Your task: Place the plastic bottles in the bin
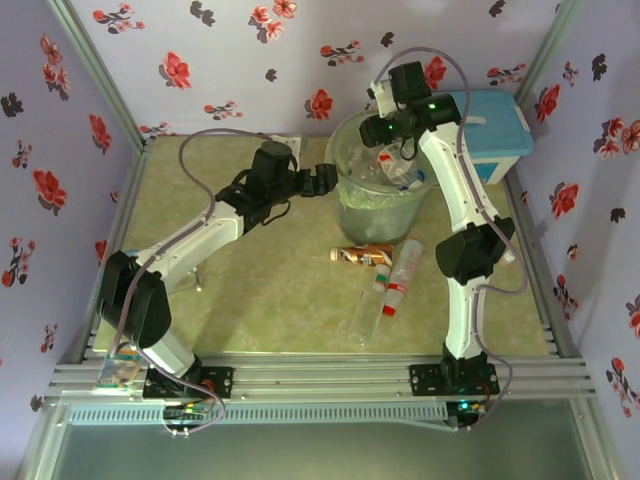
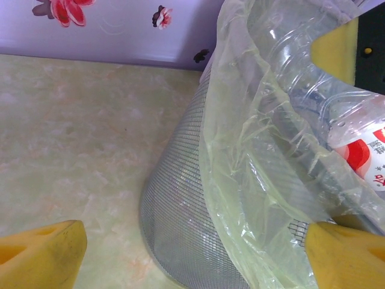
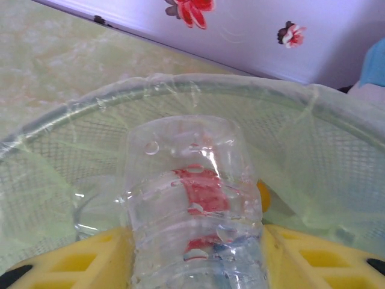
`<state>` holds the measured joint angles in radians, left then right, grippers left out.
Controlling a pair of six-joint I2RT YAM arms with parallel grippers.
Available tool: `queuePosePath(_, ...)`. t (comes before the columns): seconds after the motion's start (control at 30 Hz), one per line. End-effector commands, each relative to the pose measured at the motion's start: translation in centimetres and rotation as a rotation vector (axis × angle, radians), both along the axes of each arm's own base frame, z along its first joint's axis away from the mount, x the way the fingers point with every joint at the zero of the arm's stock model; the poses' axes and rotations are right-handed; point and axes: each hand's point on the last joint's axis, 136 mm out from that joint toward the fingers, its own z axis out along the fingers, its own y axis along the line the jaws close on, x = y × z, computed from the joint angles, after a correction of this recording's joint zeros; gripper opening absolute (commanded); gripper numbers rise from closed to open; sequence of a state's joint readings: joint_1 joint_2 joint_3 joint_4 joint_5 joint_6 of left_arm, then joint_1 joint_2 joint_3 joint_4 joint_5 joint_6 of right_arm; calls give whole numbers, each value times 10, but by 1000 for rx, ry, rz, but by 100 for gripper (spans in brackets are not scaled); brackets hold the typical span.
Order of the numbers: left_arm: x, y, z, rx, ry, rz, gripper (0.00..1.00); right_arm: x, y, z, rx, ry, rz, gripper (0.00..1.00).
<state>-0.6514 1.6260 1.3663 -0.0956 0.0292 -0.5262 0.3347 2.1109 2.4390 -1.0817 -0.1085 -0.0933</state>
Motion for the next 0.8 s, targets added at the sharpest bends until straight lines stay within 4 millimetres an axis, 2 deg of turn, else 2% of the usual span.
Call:
queuePosePath(0.0, 3, 1, 7, -25, -4, 10, 94, -9, 27, -40, 58, 151, 38, 54)
queuePosePath(0.17, 0, 18, 11, -20, -15, 43, 94, -10, 51, -45, 117, 174, 74, 54)
queuePosePath(0.43, -20, 77, 40, 7, -86, 141, 94, -15, 92, -25, 224, 140, 131, 54)
queuePosePath(0.5, -25, 87, 46, 17, -96, 154, 95, -11, 93, -13, 244, 108, 116, 57)
queuePosePath(0.6, -30, 98, 48, 30, -101, 169, 95, -8, 91, 13, 281, 45, 84, 70)
queuePosePath(0.77, -29, 99, 45, 23, -91, 174, 95, -17, 74, 70, 310, -73, 38, 81)
